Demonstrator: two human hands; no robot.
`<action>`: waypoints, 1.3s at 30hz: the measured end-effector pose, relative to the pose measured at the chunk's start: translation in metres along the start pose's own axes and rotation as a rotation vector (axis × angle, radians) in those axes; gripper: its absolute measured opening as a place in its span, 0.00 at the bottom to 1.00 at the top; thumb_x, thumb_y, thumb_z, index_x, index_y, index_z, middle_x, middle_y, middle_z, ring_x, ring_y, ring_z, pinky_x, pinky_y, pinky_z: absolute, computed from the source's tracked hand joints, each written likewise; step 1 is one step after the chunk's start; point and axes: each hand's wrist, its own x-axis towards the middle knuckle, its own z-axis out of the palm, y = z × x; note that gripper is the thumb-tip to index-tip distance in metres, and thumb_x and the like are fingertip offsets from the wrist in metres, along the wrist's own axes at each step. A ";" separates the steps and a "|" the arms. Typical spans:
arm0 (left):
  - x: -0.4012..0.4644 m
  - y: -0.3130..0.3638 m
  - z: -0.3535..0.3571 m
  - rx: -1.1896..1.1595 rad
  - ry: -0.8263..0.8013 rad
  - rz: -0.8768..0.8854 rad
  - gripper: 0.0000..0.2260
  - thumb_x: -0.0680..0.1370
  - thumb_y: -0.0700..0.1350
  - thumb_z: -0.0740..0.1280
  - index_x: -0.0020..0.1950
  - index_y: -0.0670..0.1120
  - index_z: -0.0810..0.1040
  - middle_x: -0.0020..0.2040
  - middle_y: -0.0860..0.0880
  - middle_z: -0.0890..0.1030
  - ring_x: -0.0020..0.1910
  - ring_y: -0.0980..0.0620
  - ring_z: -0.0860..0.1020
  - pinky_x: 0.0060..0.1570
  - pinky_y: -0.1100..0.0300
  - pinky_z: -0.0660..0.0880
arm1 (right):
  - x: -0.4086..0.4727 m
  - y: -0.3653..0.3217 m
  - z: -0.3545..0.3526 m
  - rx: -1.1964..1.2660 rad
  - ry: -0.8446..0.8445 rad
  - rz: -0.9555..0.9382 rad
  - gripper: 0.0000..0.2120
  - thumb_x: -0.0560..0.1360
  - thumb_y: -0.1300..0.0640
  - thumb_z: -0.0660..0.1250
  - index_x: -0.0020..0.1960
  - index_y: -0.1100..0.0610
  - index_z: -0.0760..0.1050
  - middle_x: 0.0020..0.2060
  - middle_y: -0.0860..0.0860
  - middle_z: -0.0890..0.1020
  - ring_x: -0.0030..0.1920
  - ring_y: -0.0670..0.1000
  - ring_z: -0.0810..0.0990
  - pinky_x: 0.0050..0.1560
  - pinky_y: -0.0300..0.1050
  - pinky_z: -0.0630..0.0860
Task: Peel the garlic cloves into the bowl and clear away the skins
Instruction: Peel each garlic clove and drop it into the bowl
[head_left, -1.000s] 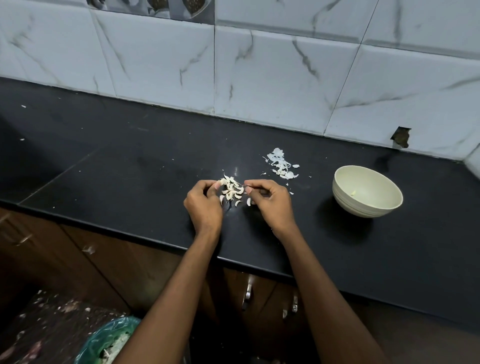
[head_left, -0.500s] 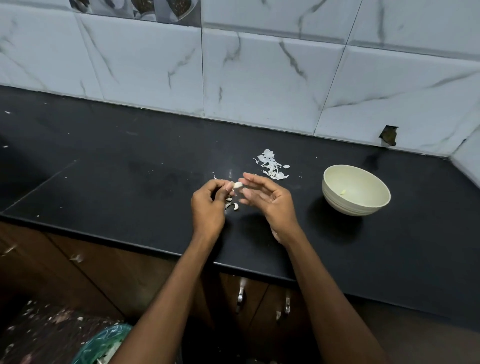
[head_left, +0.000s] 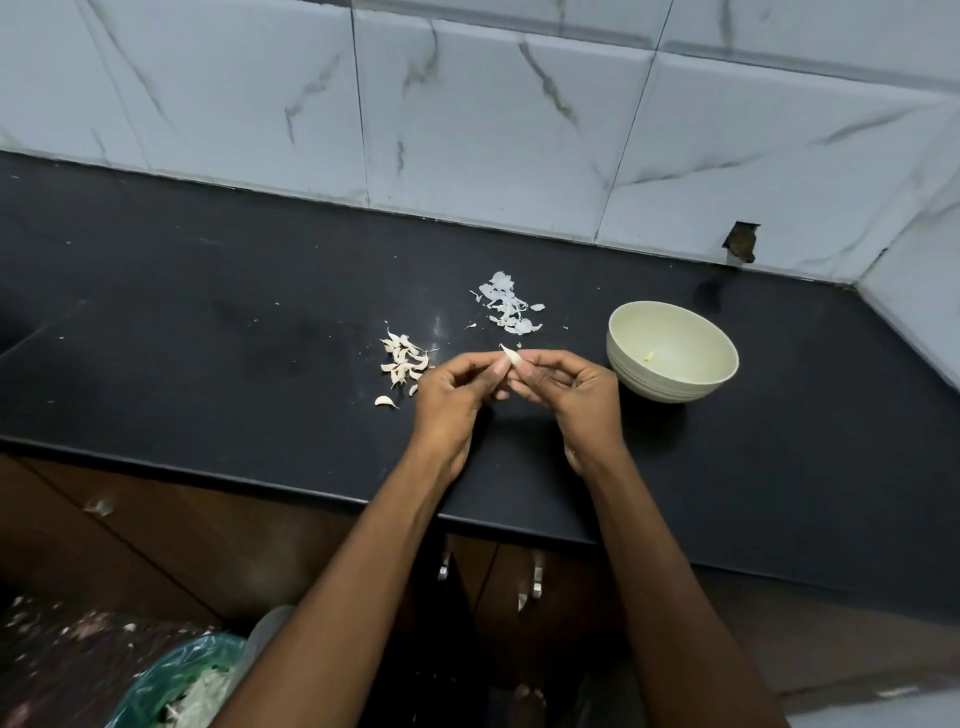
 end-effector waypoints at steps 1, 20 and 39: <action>0.000 0.002 0.000 0.001 0.005 -0.002 0.05 0.79 0.34 0.70 0.54 0.36 0.84 0.45 0.43 0.86 0.44 0.52 0.82 0.43 0.62 0.78 | -0.001 0.001 0.000 -0.008 -0.004 -0.001 0.09 0.76 0.70 0.72 0.56 0.68 0.83 0.48 0.62 0.87 0.49 0.56 0.88 0.50 0.44 0.84; -0.003 0.002 -0.002 0.143 0.077 0.007 0.06 0.78 0.34 0.73 0.54 0.37 0.86 0.48 0.39 0.87 0.54 0.38 0.85 0.61 0.47 0.81 | -0.006 0.007 0.004 -0.548 0.008 -0.218 0.10 0.78 0.63 0.74 0.58 0.56 0.87 0.46 0.47 0.89 0.46 0.45 0.88 0.53 0.48 0.85; -0.004 0.000 0.000 0.310 0.155 0.034 0.04 0.74 0.33 0.75 0.41 0.39 0.88 0.38 0.47 0.86 0.40 0.49 0.84 0.48 0.52 0.81 | -0.009 0.000 0.005 -0.509 -0.010 -0.136 0.09 0.75 0.66 0.75 0.52 0.57 0.88 0.39 0.46 0.88 0.41 0.42 0.86 0.47 0.39 0.82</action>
